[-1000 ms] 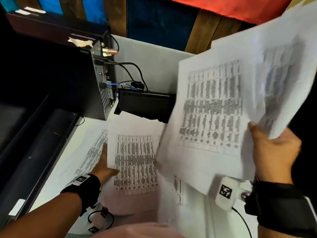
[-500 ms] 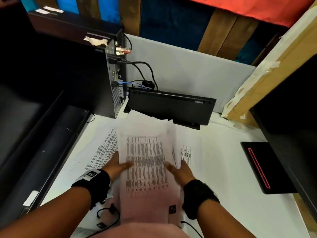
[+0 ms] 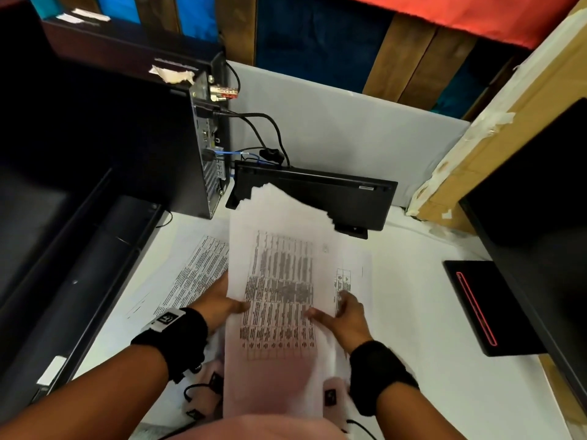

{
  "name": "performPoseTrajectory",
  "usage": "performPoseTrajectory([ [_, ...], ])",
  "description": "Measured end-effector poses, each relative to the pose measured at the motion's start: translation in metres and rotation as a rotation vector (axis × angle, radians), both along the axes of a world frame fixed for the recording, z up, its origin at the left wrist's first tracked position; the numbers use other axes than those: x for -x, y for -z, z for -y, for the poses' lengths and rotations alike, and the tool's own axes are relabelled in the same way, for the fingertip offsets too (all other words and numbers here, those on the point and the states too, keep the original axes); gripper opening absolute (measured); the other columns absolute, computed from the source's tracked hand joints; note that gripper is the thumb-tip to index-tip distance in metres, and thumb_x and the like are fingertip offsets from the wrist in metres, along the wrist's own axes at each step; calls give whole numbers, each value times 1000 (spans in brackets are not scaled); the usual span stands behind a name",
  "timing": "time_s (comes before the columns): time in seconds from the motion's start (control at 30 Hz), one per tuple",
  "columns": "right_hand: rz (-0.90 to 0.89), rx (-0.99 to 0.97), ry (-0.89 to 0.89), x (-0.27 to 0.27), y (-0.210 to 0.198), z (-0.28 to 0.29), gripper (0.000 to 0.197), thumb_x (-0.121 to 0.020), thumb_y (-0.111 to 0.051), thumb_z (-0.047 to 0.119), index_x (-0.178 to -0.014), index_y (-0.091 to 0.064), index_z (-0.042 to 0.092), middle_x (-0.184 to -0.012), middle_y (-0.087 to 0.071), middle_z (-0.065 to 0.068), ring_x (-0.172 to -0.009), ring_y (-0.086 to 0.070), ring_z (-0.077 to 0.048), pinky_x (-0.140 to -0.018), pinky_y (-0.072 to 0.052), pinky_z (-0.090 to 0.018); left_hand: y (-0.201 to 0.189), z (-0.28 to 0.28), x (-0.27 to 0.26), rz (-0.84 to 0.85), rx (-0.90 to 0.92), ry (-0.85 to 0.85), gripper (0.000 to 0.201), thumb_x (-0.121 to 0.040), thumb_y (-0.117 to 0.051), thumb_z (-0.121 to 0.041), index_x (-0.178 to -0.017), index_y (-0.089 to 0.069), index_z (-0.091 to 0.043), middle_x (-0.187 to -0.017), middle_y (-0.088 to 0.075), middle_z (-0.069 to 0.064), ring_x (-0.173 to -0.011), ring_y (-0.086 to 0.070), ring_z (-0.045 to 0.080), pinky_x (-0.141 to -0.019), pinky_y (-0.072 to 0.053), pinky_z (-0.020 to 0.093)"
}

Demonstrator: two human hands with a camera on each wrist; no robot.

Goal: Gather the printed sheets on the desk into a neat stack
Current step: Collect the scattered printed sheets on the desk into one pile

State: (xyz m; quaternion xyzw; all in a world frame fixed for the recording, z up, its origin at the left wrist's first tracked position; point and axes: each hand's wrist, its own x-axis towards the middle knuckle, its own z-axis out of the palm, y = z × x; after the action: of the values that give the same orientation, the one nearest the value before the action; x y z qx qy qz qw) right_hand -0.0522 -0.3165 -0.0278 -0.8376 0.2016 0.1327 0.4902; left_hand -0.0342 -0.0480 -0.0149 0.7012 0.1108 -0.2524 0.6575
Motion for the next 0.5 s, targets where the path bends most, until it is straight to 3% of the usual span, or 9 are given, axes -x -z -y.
performPoseTrajectory([
  [0.07,-44,-216,50,-2,-7,13,110,-57,-90,43,-146,-33,9,-126,-47,0,-124,-48,-22,-94,-40,-26,-15,6,-1,26,61,32,64,-80,-65,12,-118,-53,-38,-120,-67,-5,-117,-58,16,-105,-41,41],
  [0.1,-63,-295,39,-4,-9,18,109,-52,-92,45,-141,-40,9,-128,-53,2,-125,-52,-21,-94,-43,-26,-22,9,-1,29,86,48,61,-81,-64,12,-115,-55,-37,-116,-71,-5,-114,-61,15,-103,-44,39],
  [0.17,-69,-433,27,-8,-10,28,108,-36,-95,51,-128,-57,7,-118,-70,-3,-113,-66,-21,-87,-53,-26,-33,15,-4,42,130,84,55,-82,-62,12,-114,-58,-34,-110,-74,-5,-109,-65,14,-97,-49,37],
  [0.3,6,-613,114,-11,-13,44,93,-28,-98,39,-109,-69,4,-107,-74,-15,-95,-72,-26,-78,-58,-33,-41,19,-10,74,133,65,49,-84,-63,8,-118,-57,-28,-114,-72,-2,-111,-65,15,-99,-48,35],
  [0.4,77,-640,150,-13,-11,49,90,-31,-98,34,-110,-68,4,-109,-73,-17,-96,-72,-27,-86,-56,-40,-34,19,-15,116,89,97,45,-89,-60,3,-117,-55,-31,-118,-68,-5,-112,-62,10,-99,-47,29],
  [0.47,113,-569,179,-15,-12,49,85,-39,-97,29,-114,-66,2,-108,-74,-15,-98,-71,-26,-85,-56,-35,-23,13,-20,116,-19,100,40,-91,-58,0,-115,-53,-31,-118,-66,1,-109,-62,17,-90,-51,32],
  [0.5,121,-528,199,-15,-11,52,73,-50,-93,20,-115,-65,2,-107,-74,-14,-96,-70,-27,-84,-56,-33,-17,9,-22,113,-83,67,37,-90,-57,2,-113,-54,-28,-116,-65,7,-107,-62,24,-82,-52,33],
])
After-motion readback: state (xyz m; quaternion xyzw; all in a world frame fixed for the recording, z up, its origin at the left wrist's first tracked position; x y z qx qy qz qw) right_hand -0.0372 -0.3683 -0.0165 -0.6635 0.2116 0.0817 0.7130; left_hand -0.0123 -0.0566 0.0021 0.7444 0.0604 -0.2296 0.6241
